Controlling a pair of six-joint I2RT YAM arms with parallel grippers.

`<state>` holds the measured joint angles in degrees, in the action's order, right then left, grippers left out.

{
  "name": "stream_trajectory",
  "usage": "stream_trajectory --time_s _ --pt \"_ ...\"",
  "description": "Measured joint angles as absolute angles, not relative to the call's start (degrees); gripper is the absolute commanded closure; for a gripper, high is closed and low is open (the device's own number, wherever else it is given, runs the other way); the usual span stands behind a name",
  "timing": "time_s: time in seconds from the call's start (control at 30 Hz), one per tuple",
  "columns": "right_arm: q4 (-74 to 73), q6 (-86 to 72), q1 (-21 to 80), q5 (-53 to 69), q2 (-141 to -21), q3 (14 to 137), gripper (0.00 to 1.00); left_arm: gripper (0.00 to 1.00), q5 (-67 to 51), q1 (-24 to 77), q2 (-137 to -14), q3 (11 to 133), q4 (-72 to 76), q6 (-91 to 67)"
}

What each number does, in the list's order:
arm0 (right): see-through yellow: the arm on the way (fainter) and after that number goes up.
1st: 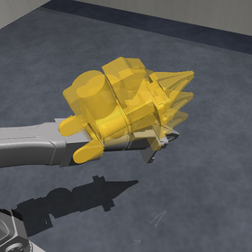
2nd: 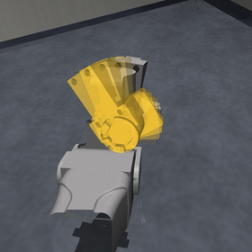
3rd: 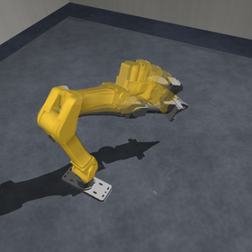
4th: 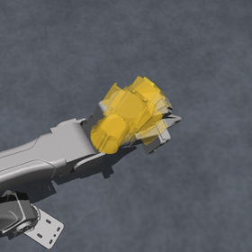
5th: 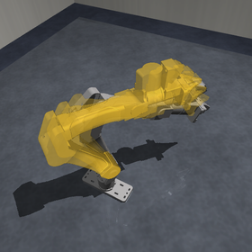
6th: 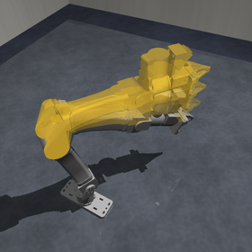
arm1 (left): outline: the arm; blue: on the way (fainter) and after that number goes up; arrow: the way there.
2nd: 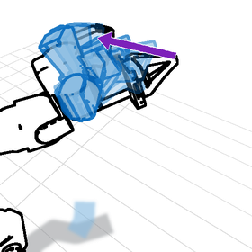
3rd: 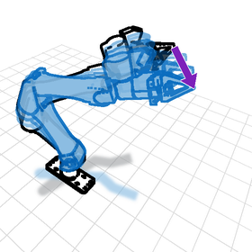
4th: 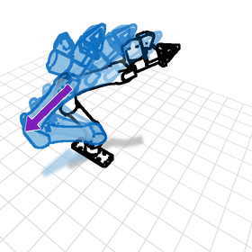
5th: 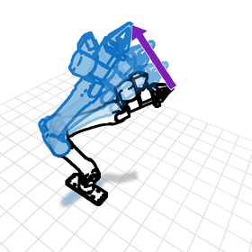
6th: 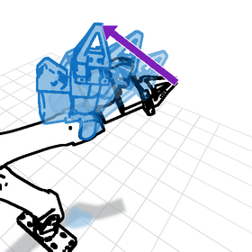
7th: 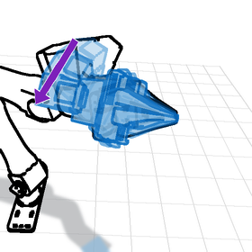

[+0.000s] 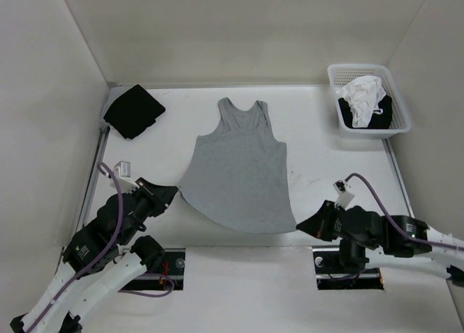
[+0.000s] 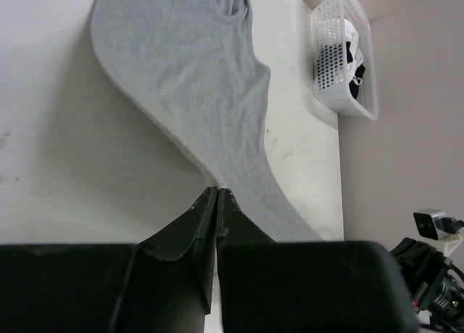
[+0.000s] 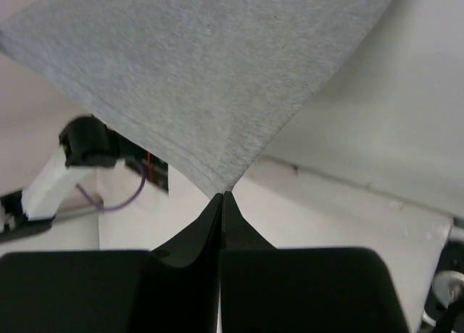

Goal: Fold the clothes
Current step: Fold the tank top

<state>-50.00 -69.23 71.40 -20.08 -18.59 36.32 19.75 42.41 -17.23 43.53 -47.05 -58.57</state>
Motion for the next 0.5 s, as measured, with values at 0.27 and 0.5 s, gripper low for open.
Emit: stream_trajectory --time_s 0.27,0.5 --pt "-61.69 -90.15 102.26 -36.01 -28.12 40.84 1.0 1.0 20.32 35.94 -9.65 43.7 -54.02 -58.02" --pt "-56.51 -82.65 82.54 -42.92 -34.3 40.18 1.0 1.0 18.57 32.34 -18.0 32.36 -42.09 -57.32"
